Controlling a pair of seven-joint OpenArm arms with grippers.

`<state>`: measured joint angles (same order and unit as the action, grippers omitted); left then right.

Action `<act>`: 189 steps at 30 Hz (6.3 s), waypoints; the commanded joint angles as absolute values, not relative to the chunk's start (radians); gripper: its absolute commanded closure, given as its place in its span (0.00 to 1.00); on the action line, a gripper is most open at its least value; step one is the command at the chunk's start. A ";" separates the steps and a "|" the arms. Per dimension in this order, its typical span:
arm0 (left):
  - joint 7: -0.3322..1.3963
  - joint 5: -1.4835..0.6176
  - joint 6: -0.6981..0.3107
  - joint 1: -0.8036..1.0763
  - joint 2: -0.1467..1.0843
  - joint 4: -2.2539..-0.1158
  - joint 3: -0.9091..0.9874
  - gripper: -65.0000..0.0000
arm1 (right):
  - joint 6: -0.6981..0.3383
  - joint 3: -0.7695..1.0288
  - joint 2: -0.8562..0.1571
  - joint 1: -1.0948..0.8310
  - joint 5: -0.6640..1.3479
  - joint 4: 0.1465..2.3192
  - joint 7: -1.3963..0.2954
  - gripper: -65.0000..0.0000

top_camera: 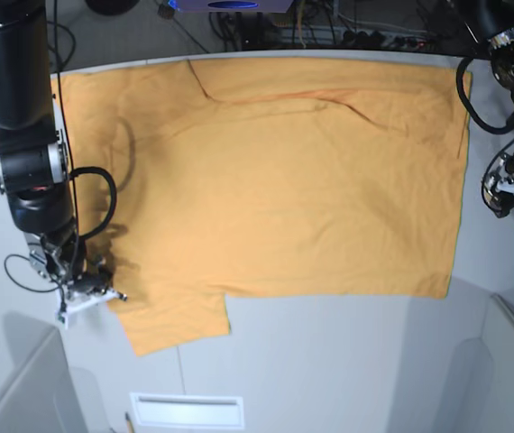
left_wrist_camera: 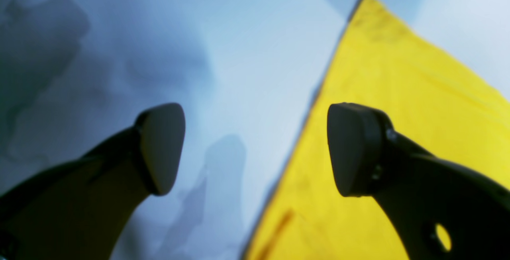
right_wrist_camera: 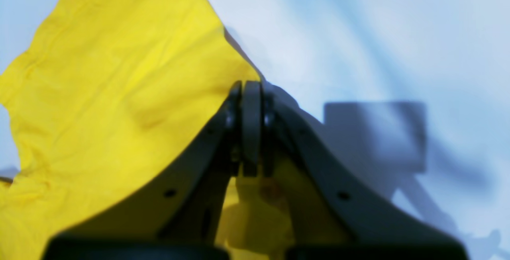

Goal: Fold the T-shirt properly
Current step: 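Move both grippers to the hem corners and grasp them, then fold the hem up over the body toward the collar with both grippers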

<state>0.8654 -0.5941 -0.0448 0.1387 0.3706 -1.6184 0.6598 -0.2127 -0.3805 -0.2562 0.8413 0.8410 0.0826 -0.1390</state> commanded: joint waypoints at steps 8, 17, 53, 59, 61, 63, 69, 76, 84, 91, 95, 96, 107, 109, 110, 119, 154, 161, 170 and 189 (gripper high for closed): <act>0.834 -0.605 -0.050 -0.251 0.507 -1.210 0.461 0.17 | -0.209 -0.381 -0.265 0.878 0.845 0.091 -0.128 1.00; 0.591 -0.424 -0.081 -0.676 0.515 -0.630 0.094 0.17 | -0.209 -0.381 -0.266 0.878 0.845 0.091 -0.130 1.00; 0.414 -0.424 -0.177 -0.779 0.335 -0.272 -0.113 0.45 | -0.216 -0.377 -0.268 0.863 0.845 0.091 -0.148 1.00; 0.415 -0.424 -0.177 -0.763 0.337 -0.323 -0.113 1.00 | -0.211 -0.375 -0.268 0.834 0.845 0.120 -0.111 1.00; 0.427 -0.426 -0.177 -0.746 0.338 -0.369 -0.110 1.00 | -0.211 -0.375 -0.268 0.814 0.846 0.157 -0.107 1.00; 0.469 -0.426 -0.177 -0.731 0.340 -0.423 -0.101 1.00 | -0.211 -0.374 -0.271 0.800 0.851 0.197 -0.107 1.00; 0.575 -0.420 -0.174 -0.656 0.340 -0.630 0.018 1.00 | -0.211 -0.372 -0.289 0.786 0.852 0.260 -0.107 1.00; 0.668 -0.420 -0.173 -0.582 0.341 -0.822 0.084 1.00 | -0.211 -0.374 -0.294 0.786 0.852 0.265 -0.102 1.00; 0.723 -0.418 -0.173 -0.498 0.341 -0.975 0.140 1.00 | -0.209 -0.285 -0.358 0.656 0.851 0.527 -0.128 1.00; 0.759 -0.420 -0.170 -0.467 0.341 -1.069 0.142 1.00 | -0.208 -0.128 -0.386 0.567 0.843 0.708 -0.260 1.00; 0.780 -0.423 -0.120 -0.417 0.340 -1.191 0.143 1.00 | -0.200 -0.085 -0.394 0.512 0.845 0.799 -0.298 1.00; 0.782 -0.423 -0.116 -0.400 0.340 -1.219 0.143 1.00 | -0.182 -0.059 -0.394 0.496 0.845 0.820 -0.312 1.00; 0.803 -0.426 -0.101 -0.217 0.335 -1.478 0.257 1.00 | -0.162 0.127 -0.386 0.349 0.845 1.061 -0.466 1.00; 0.858 -0.426 -0.101 -0.199 0.334 -1.524 0.275 1.00 | -0.162 0.140 -0.386 0.329 0.851 1.090 -0.483 1.00; 0.875 -0.426 -0.101 -0.196 0.334 -1.538 0.278 1.00 | -0.162 0.140 -0.386 0.325 0.851 1.098 -0.487 1.00; 0.889 -0.426 -0.104 -0.084 0.335 -1.730 0.285 1.00 | -0.160 0.278 -0.332 0.200 0.865 1.265 -0.582 1.00; 0.958 -0.427 -0.108 0.156 0.326 -1.977 0.343 1.00 | -0.170 0.725 -0.174 -0.111 1.001 1.762 -0.978 1.00; 0.958 -0.427 -0.110 0.171 0.326 -1.977 0.343 1.00 | -0.170 0.734 -0.173 -0.163 1.003 1.833 -0.983 1.00; 0.955 -0.427 -0.110 0.220 0.328 -1.982 0.343 1.00 | -0.170 0.734 -0.173 -0.223 1.003 1.833 -1.015 1.00; 0.958 -0.427 -0.213 0.344 0.325 -1.989 0.466 1.00 | -0.170 0.734 -0.173 -0.341 1.001 1.893 -1.017 1.00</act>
